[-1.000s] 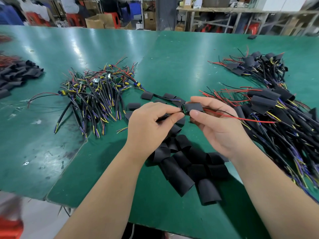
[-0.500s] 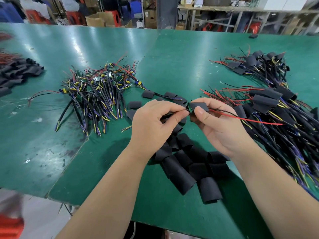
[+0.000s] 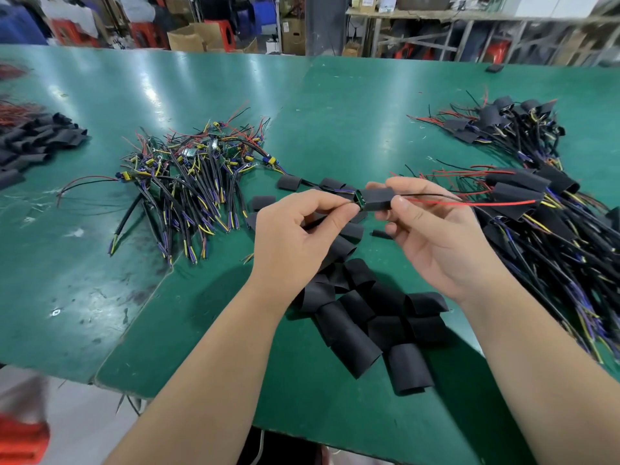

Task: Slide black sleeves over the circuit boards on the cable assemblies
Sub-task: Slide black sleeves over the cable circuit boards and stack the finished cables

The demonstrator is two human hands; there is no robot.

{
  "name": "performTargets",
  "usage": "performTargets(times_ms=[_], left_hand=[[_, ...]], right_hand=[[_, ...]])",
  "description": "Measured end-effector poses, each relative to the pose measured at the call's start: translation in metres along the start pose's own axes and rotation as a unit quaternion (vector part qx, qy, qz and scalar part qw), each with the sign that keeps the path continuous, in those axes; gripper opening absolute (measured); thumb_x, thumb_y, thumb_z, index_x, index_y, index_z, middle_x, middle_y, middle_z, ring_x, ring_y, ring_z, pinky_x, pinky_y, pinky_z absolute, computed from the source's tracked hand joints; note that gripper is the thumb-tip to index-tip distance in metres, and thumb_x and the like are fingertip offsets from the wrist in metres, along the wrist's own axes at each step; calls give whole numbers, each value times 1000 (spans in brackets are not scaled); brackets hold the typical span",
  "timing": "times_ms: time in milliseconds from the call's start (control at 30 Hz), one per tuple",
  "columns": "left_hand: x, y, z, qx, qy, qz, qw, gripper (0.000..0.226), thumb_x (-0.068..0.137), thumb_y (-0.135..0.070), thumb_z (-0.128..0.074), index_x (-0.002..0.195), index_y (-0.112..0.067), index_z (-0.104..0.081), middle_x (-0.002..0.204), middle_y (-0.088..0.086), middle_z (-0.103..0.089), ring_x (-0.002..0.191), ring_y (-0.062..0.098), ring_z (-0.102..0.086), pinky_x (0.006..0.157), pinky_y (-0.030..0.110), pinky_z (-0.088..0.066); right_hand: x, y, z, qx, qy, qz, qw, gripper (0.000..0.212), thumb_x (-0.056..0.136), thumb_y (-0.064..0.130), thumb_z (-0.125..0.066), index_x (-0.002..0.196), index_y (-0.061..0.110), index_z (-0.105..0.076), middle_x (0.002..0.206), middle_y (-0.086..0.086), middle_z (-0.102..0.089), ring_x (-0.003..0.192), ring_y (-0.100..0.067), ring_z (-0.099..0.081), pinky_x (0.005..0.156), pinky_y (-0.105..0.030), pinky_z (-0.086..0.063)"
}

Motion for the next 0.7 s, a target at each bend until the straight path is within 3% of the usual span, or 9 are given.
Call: performTargets(times_ms=[333,433,533,633,700], left_hand=[[0,1,-2,-11,12,17,1000,9,84,-7,-70,84,-17,-70,63,-31,-59,58,-11,-52,58,1,-34],[-1,10,-7,-58,27,58,996,11,86,-9,-68,93,-17,-68,70,-22,-67,67,-5,-63,65,7,-42],[-3,17,-10,-78,44,92,992,14,88,-13,-67,100,-21,-65,74,-13,-71,64,-3,-64,62,9,-43],[-3,17,-9,-49,46,80,995,11,94,-16,-59,103,-21,-63,77,-15,-69,51,-2,-57,56,9,-43],[-1,19,-5,-48,39,82,995,13,98,-18,-52,105,-19,-62,81,-10,-69,52,-2,-58,55,10,-44]], right_hand=[[2,-3,-3,23,-3,2,1000,28,71,-3,-60,85,14,-77,73,0,-73,70,-13,-69,67,-16,-51],[1,-3,1,0,-22,2,1000,24,70,0,-63,86,15,-73,69,0,-70,63,-14,-67,64,-18,-51],[0,-2,4,-33,-48,3,998,2,71,14,-67,73,15,-68,63,-2,-65,55,-14,-61,58,-20,-48],[0,-9,10,-42,-85,-24,995,12,76,19,-65,77,9,-58,67,-1,-69,58,-14,-66,53,-18,-49],[0,-10,16,-16,-119,-39,992,10,86,13,-61,80,9,-55,70,-2,-71,59,-15,-69,52,-18,-51]])
Point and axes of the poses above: each hand's wrist, its own x-axis towards the middle knuckle, its own z-axis out of the back of the hand, y = z × x, the point moved 10 cm from there along x, towards the middle knuckle
